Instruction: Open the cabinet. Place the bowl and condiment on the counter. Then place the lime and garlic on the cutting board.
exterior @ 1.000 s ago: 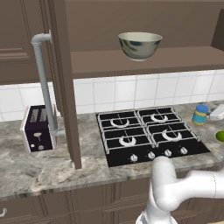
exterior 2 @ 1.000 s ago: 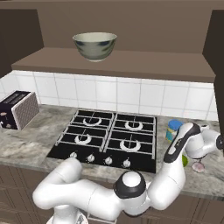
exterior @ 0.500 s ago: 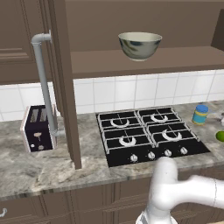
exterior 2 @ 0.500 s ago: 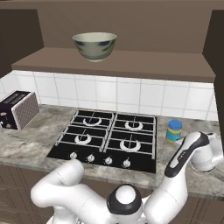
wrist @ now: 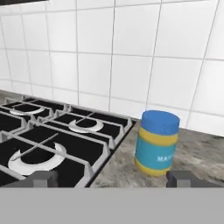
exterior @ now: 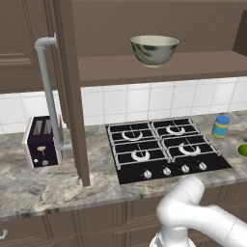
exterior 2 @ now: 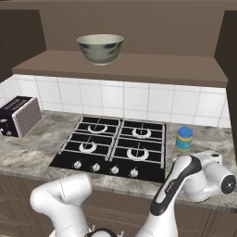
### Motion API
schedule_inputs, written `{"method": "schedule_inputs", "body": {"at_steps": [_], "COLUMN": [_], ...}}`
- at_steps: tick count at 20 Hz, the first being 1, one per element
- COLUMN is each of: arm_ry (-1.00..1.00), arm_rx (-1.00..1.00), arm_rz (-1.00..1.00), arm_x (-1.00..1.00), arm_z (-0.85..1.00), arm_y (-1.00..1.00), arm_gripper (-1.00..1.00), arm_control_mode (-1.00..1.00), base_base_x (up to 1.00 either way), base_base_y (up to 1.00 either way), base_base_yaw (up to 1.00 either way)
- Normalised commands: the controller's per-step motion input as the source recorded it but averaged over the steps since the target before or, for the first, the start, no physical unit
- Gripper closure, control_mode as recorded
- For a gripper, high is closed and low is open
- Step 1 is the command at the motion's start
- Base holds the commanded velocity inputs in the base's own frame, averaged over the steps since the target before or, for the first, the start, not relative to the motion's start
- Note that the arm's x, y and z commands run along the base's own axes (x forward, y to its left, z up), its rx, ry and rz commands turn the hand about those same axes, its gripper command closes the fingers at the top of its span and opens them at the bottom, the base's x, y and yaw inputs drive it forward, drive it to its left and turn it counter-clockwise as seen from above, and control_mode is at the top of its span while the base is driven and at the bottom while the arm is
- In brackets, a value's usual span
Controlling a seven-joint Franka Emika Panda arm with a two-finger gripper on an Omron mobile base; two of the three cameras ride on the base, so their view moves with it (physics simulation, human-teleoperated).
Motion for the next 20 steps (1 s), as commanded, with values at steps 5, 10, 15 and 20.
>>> {"method": "schedule_inputs", "body": {"at_steps": [5, 10, 15, 20], "arm_ry": [-0.01, 0.00, 0.00, 0.00], "arm_rx": [-0.09, -0.05, 0.00, -0.04], "arm_rz": [-0.19, -0.13, 0.00, 0.00], "arm_x": [-0.03, -0.13, -0.52, -0.53], "arm_z": [0.31, 0.59, 0.99, 0.95], "arm_y": [1.00, 0.64, 0.00, 0.05], "arm_gripper": [-1.00, -1.00, -1.00, -1.00], "arm_control_mode": [-1.00, -1.00, -1.00, -1.00], "base_base_x": [0.00, 0.00, 0.00, 0.00], "base_base_y": [0.00, 0.00, 0.00, 0.00], "base_base_yaw": [0.00, 0.00, 0.00, 0.00]}}
